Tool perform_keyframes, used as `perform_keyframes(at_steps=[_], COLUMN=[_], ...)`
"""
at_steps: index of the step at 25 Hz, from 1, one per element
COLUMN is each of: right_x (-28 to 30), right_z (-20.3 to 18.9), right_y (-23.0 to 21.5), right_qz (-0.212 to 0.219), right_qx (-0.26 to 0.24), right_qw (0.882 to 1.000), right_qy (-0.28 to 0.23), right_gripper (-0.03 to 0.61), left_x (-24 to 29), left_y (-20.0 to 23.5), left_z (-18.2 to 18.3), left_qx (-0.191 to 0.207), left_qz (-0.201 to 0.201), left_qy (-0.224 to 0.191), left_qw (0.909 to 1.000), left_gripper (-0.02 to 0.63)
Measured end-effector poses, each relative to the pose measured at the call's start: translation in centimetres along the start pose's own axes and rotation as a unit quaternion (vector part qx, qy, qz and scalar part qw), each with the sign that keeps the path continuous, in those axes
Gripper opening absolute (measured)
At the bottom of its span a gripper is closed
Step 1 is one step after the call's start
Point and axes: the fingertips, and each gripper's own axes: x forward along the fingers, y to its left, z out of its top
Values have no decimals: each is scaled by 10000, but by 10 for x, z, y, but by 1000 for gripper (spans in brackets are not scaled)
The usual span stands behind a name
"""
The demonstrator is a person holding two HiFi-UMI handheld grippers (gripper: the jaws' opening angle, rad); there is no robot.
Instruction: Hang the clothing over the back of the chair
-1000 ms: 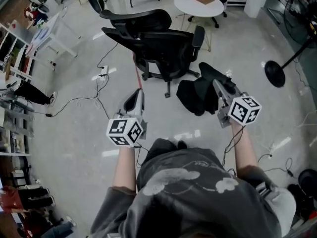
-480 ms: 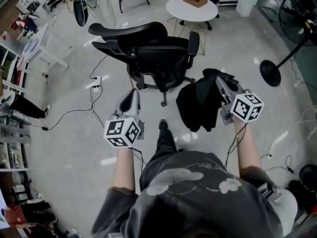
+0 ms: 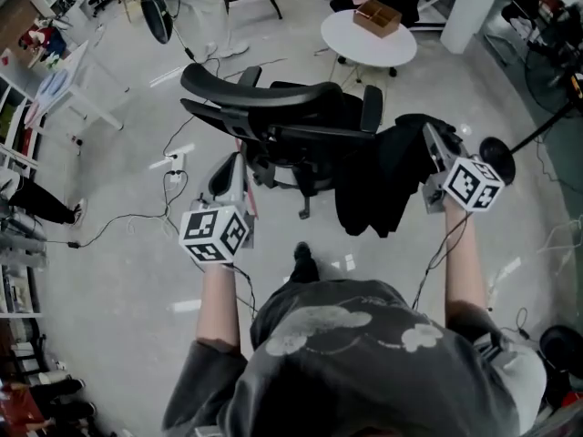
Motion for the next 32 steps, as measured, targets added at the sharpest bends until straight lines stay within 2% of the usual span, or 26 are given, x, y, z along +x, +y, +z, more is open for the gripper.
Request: perform_keyframes(at_steps=[4, 6, 12, 16, 24, 32], right_x=[48, 73, 151, 190, 230, 213], right_z=[26, 39, 87, 112, 138, 170], right_y=[6, 19, 85, 133, 227, 312], right_qz=[-66, 40, 770, 1252, 2226, 3026], right_qx=[-96, -214, -644, -889, -1127, -1324], right_qw=[9999, 9997, 9946, 9874, 9667, 9389], right_qy=[-74, -76, -262, -390, -574, -969], right_gripper=[17, 17, 17, 17, 17, 18], left_x=[23, 31, 45, 55, 61, 50], left_y=[32, 47, 88, 111, 141, 147], left_z=[20, 29, 46, 53, 79, 99], left_qx=[25, 42, 287, 212, 277, 287], left_qz=[31, 64, 188, 265, 389, 462], left_qy=[-93, -138, -190, -273, -537, -767], left_qw=[9999, 9999, 9992, 9991, 9974, 9956], left_gripper=[2, 3, 2, 3, 2, 2])
